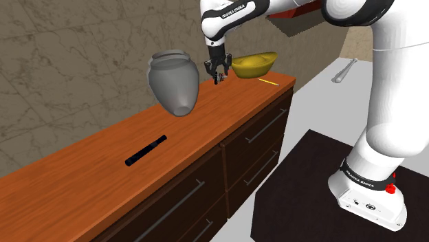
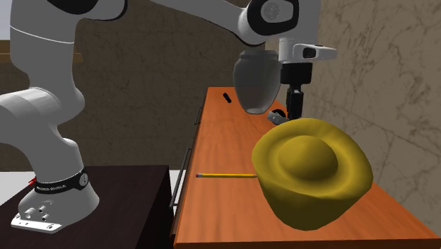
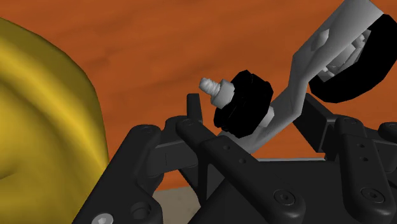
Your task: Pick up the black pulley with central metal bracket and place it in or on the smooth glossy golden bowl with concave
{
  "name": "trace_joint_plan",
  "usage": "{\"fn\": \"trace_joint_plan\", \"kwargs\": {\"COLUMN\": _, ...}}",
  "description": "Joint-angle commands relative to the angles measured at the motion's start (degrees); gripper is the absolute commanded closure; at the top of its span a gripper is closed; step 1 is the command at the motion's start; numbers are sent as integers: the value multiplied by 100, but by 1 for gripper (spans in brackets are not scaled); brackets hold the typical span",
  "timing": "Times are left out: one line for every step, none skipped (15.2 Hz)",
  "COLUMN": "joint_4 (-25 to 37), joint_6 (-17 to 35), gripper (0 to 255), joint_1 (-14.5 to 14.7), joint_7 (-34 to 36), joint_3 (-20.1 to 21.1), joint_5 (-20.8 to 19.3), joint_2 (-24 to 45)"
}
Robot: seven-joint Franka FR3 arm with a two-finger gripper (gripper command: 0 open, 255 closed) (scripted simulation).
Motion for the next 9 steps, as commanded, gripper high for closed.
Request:
{"fn": "trace_joint_plan", "kwargs": {"joint_4": 79, "joint_6": -117, "gripper": 255, "joint_1": -5, "joint_7": -23, "joint_3": 0, "joint_5": 9, "joint_2": -39}}
{"fn": "trace_joint_plan", "kwargs": {"joint_4": 143, "joint_6": -189, "gripper": 255, "joint_1": -4, "joint_7": -32, "joint_3": 1, "joint_5": 12, "joint_2": -48}}
{"fn": "trace_joint_plan", "kwargs": {"joint_4": 206, "joint_6": -261, "gripper": 255, "joint_1": -3, "joint_7": -40, "joint_3": 1, "joint_5": 16, "joint_2": -57}}
{"fn": "trace_joint_plan", "kwargs": {"joint_4": 271, "joint_6": -334, "gripper": 255, "joint_1": -2, "joint_7": -49, "joint_3": 2, "joint_5": 19, "joint_2": -65}}
{"fn": "trace_joint_plan", "kwargs": {"joint_4": 338, "joint_6": -407, "gripper": 255, "joint_1": -1, "joint_7": -57, "joint_3": 3, "joint_5": 22, "joint_2": -72}}
{"fn": "trace_joint_plan", "kwargs": {"joint_4": 407, "joint_6": -481, "gripper": 255, "joint_1": 1, "joint_7": -66, "joint_3": 4, "joint_5": 25, "joint_2": -77}}
{"fn": "trace_joint_plan", "kwargs": {"joint_4": 478, "joint_6": -556, "gripper": 255, "joint_1": 2, "joint_7": -74, "joint_3": 5, "joint_5": 28, "joint_2": -81}}
{"fn": "trace_joint_plan", "kwargs": {"joint_4": 551, "joint_6": -631, "gripper": 255, "joint_1": 4, "joint_7": -83, "joint_3": 6, "joint_5": 30, "joint_2": -84}}
{"fn": "trace_joint_plan", "kwargs": {"joint_4": 626, "joint_6": -707, "gripper": 255, "joint_1": 6, "joint_7": -91, "joint_3": 6, "joint_5": 32, "joint_2": -85}}
